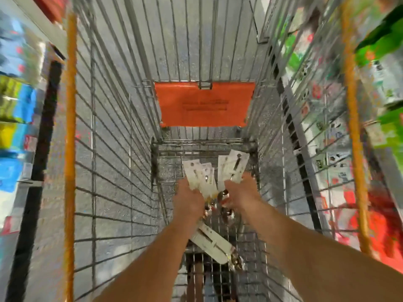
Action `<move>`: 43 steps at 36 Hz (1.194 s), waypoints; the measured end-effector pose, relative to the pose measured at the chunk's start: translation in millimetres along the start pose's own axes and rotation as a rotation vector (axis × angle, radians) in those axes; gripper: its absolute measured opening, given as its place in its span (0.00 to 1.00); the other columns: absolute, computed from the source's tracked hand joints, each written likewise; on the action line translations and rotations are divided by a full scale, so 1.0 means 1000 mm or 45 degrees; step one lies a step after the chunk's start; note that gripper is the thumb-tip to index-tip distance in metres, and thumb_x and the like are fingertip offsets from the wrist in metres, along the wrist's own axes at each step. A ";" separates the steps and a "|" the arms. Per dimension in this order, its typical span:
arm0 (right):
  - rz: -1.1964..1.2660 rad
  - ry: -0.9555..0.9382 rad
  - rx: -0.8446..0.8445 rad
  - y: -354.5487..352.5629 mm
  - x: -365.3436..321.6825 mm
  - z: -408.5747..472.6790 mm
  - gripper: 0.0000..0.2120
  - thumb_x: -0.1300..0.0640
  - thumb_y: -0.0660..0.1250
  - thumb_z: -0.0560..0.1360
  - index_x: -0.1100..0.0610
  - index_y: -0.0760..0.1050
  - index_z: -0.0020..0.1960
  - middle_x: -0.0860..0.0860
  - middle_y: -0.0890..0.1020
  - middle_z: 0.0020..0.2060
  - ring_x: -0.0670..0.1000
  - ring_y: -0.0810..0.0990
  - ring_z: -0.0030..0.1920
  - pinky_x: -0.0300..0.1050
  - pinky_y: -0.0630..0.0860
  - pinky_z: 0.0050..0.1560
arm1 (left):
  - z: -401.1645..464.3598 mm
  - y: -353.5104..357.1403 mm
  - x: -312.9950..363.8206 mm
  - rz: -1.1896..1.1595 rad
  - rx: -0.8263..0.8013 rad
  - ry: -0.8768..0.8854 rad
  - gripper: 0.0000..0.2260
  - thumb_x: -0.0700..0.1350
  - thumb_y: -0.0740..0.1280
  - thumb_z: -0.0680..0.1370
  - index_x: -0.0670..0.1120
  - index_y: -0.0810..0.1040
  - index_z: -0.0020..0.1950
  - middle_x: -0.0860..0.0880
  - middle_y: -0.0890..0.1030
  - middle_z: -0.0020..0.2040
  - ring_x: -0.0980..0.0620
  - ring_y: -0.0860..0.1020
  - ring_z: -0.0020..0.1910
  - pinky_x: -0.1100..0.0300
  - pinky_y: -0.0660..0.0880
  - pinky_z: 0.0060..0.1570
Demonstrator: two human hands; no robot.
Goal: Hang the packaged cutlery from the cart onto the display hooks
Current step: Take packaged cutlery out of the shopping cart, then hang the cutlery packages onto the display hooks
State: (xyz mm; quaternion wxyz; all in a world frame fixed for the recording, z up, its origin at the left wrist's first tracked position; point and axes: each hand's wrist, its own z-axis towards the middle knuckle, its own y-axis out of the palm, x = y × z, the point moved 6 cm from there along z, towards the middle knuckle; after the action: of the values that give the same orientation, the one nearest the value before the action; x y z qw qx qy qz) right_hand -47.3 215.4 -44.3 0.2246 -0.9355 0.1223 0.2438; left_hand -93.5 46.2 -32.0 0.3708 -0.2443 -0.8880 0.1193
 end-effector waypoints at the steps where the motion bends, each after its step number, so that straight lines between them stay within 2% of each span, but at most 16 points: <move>1: 0.027 -0.010 -0.040 0.001 -0.002 0.000 0.37 0.48 0.70 0.62 0.51 0.68 0.70 0.54 0.80 0.62 0.58 0.82 0.56 0.60 0.81 0.53 | -0.007 -0.002 0.007 -0.028 -0.022 -0.005 0.10 0.40 0.62 0.82 0.50 0.73 0.61 0.52 0.82 0.52 0.58 0.80 0.41 0.65 0.76 0.31; 3: 0.068 -0.037 -0.109 -0.005 -0.031 -0.040 0.22 0.54 0.72 0.67 0.52 0.76 0.61 0.53 0.84 0.50 0.56 0.84 0.45 0.52 0.83 0.41 | -0.025 -0.008 0.025 -0.113 -0.077 0.007 0.07 0.43 0.63 0.81 0.51 0.79 0.55 0.51 0.84 0.47 0.52 0.83 0.43 0.56 0.82 0.41; 5: 0.116 -0.066 -0.218 -0.011 -0.055 -0.076 0.07 0.62 0.70 0.73 0.54 0.79 0.50 0.54 0.85 0.40 0.53 0.83 0.33 0.41 0.76 0.26 | -0.043 -0.016 0.044 -0.209 -0.124 0.054 0.10 0.48 0.63 0.81 0.49 0.84 0.49 0.47 0.86 0.44 0.47 0.85 0.44 0.47 0.82 0.49; 8: 0.127 -0.160 -0.473 -0.016 -0.076 -0.110 0.07 0.65 0.68 0.75 0.57 0.81 0.50 0.55 0.84 0.34 0.50 0.76 0.26 0.41 0.70 0.23 | -0.070 -0.029 0.059 -0.456 -0.190 -0.021 0.15 0.54 0.66 0.79 0.43 0.82 0.55 0.41 0.86 0.47 0.43 0.85 0.46 0.49 0.82 0.49; 12: 0.145 -0.282 -0.691 -0.026 -0.102 -0.155 0.08 0.65 0.67 0.75 0.59 0.80 0.52 0.58 0.82 0.40 0.54 0.75 0.32 0.44 0.68 0.28 | -0.093 -0.040 0.061 -0.632 -0.279 -0.122 0.45 0.69 0.77 0.59 0.45 0.75 0.68 0.40 0.83 0.57 0.39 0.84 0.52 0.40 0.80 0.55; 15: 0.168 -0.332 -0.773 -0.032 -0.116 -0.187 0.12 0.68 0.66 0.72 0.61 0.80 0.54 0.63 0.81 0.43 0.60 0.77 0.41 0.54 0.74 0.40 | -0.148 -0.060 0.095 -0.717 -0.375 -0.029 0.31 0.63 0.72 0.72 0.42 0.78 0.65 0.40 0.82 0.59 0.38 0.82 0.55 0.41 0.77 0.60; 18: 0.172 -0.383 -0.796 -0.039 -0.127 -0.216 0.16 0.73 0.64 0.73 0.62 0.79 0.57 0.67 0.82 0.48 0.62 0.79 0.44 0.52 0.77 0.38 | -0.182 -0.071 0.111 -0.806 -0.444 0.060 0.20 0.57 0.60 0.82 0.43 0.79 0.63 0.38 0.83 0.58 0.40 0.82 0.53 0.45 0.77 0.59; 21: 0.141 -0.492 -0.797 -0.044 -0.138 -0.249 0.14 0.75 0.64 0.71 0.65 0.79 0.54 0.66 0.81 0.44 0.61 0.81 0.41 0.53 0.78 0.42 | -0.213 -0.085 0.123 -0.810 -0.470 0.130 0.18 0.54 0.57 0.84 0.44 0.80 0.53 0.40 0.86 0.45 0.50 0.83 0.32 0.56 0.81 0.36; 22: 0.107 -0.530 -0.797 -0.045 -0.141 -0.258 0.14 0.75 0.64 0.72 0.65 0.80 0.54 0.65 0.81 0.44 0.61 0.79 0.42 0.54 0.76 0.45 | -0.219 -0.090 0.124 -0.826 -0.463 0.126 0.19 0.55 0.57 0.84 0.43 0.81 0.55 0.42 0.86 0.43 0.50 0.81 0.31 0.57 0.79 0.36; 24: 0.038 -0.590 -0.875 -0.044 -0.144 -0.280 0.16 0.72 0.63 0.75 0.60 0.79 0.58 0.62 0.83 0.48 0.60 0.80 0.46 0.54 0.76 0.49 | -0.234 -0.106 0.125 -0.880 -0.402 0.143 0.21 0.57 0.57 0.84 0.43 0.80 0.63 0.44 0.84 0.45 0.49 0.79 0.36 0.54 0.74 0.41; 26: -0.050 -0.656 -0.992 -0.043 -0.148 -0.307 0.16 0.68 0.63 0.78 0.54 0.79 0.61 0.57 0.85 0.52 0.57 0.84 0.49 0.51 0.80 0.49 | -0.245 -0.120 0.123 -0.927 -0.379 0.160 0.22 0.58 0.56 0.84 0.44 0.78 0.67 0.42 0.84 0.53 0.45 0.82 0.44 0.49 0.77 0.47; 30: -0.183 -0.782 -1.041 -0.039 -0.157 -0.352 0.15 0.64 0.66 0.78 0.50 0.79 0.62 0.53 0.86 0.52 0.52 0.84 0.45 0.46 0.78 0.42 | -0.277 -0.154 0.126 -1.011 -0.358 0.260 0.21 0.56 0.53 0.85 0.45 0.76 0.69 0.41 0.84 0.56 0.45 0.85 0.47 0.53 0.82 0.42; 32: -0.222 -0.820 -1.049 -0.031 -0.159 -0.372 0.14 0.61 0.67 0.78 0.49 0.79 0.61 0.53 0.86 0.52 0.51 0.82 0.44 0.45 0.76 0.41 | -0.292 -0.169 0.124 -1.045 -0.359 0.304 0.23 0.57 0.53 0.84 0.45 0.75 0.70 0.39 0.82 0.60 0.40 0.83 0.54 0.47 0.82 0.49; 36: -0.226 -0.871 -1.097 -0.009 -0.157 -0.408 0.10 0.57 0.68 0.79 0.51 0.80 0.60 0.55 0.85 0.49 0.51 0.80 0.42 0.46 0.73 0.42 | -0.318 -0.205 0.111 -1.086 -0.266 0.365 0.22 0.57 0.54 0.84 0.44 0.77 0.65 0.38 0.84 0.54 0.41 0.84 0.49 0.48 0.83 0.47; 39: -0.232 -0.935 -1.089 0.014 -0.155 -0.437 0.09 0.57 0.69 0.78 0.56 0.80 0.58 0.56 0.81 0.41 0.50 0.75 0.34 0.44 0.71 0.35 | -0.334 -0.240 0.091 -1.128 -0.118 0.402 0.21 0.56 0.57 0.84 0.42 0.77 0.66 0.36 0.82 0.58 0.39 0.83 0.51 0.47 0.83 0.47; 43: -0.181 -1.031 -0.999 0.051 -0.152 -0.481 0.11 0.61 0.73 0.75 0.63 0.79 0.55 0.59 0.82 0.39 0.51 0.78 0.30 0.42 0.77 0.29 | -0.358 -0.289 0.054 -1.215 -0.009 0.452 0.24 0.57 0.60 0.82 0.42 0.75 0.70 0.39 0.81 0.62 0.38 0.81 0.56 0.50 0.80 0.43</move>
State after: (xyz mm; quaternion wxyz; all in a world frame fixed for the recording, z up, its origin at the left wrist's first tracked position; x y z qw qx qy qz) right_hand -0.5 -41.4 390.0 -0.0951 -0.7868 -0.1368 0.5944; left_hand 30.6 -160.4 363.5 0.5285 0.1708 -0.8243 -0.1100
